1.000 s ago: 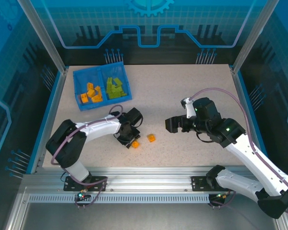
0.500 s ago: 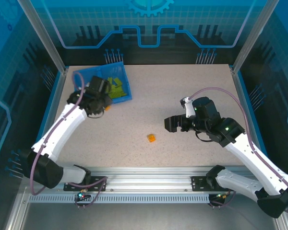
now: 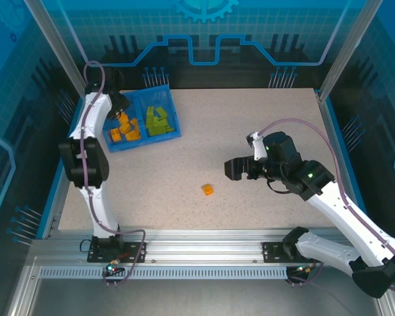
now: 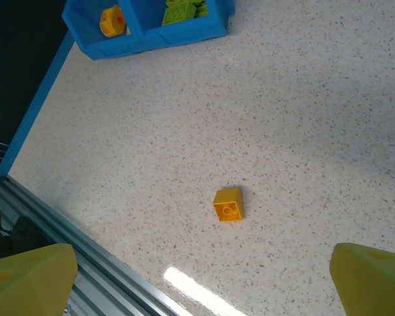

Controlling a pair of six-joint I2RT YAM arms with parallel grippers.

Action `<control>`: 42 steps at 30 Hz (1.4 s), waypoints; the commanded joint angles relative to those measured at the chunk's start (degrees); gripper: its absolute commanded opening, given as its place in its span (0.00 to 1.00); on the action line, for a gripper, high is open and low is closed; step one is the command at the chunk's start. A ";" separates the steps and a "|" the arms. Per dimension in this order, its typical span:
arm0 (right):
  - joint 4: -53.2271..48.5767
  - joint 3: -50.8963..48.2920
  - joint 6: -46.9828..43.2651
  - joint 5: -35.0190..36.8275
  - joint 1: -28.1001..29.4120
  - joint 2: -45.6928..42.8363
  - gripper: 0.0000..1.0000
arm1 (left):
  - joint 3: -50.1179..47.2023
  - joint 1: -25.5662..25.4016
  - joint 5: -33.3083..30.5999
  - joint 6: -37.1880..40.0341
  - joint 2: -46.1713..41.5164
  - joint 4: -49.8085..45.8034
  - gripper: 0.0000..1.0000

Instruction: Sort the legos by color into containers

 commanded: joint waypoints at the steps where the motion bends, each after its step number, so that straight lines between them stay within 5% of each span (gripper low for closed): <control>1: -0.29 2.44 1.07 -0.96 -0.51 -0.07 1.00 | 5.77 0.89 5.64 2.39 3.80 0.23 0.46; 8: -1.81 3.99 0.71 -0.74 -0.44 0.09 1.00 | 8.34 1.87 10.61 0.13 5.92 0.60 0.52; 16: 1.70 2.45 2.68 -0.11 -0.44 1.63 1.00 | -11.19 -1.99 15.53 -5.03 -19.45 6.00 0.54; 27: 1.41 1.69 8.08 7.93 -0.69 3.49 1.00 | -47.21 -28.06 5.95 -27.37 -53.42 9.13 0.54; 35: -0.75 -0.26 9.49 9.46 -0.88 1.90 1.00 | -54.04 -46.20 4.71 -39.62 -45.25 12.16 0.58; 42: -2.94 -1.98 9.59 11.68 -1.21 -1.71 1.00 | -44.30 -52.94 5.79 -37.17 -26.50 11.37 0.73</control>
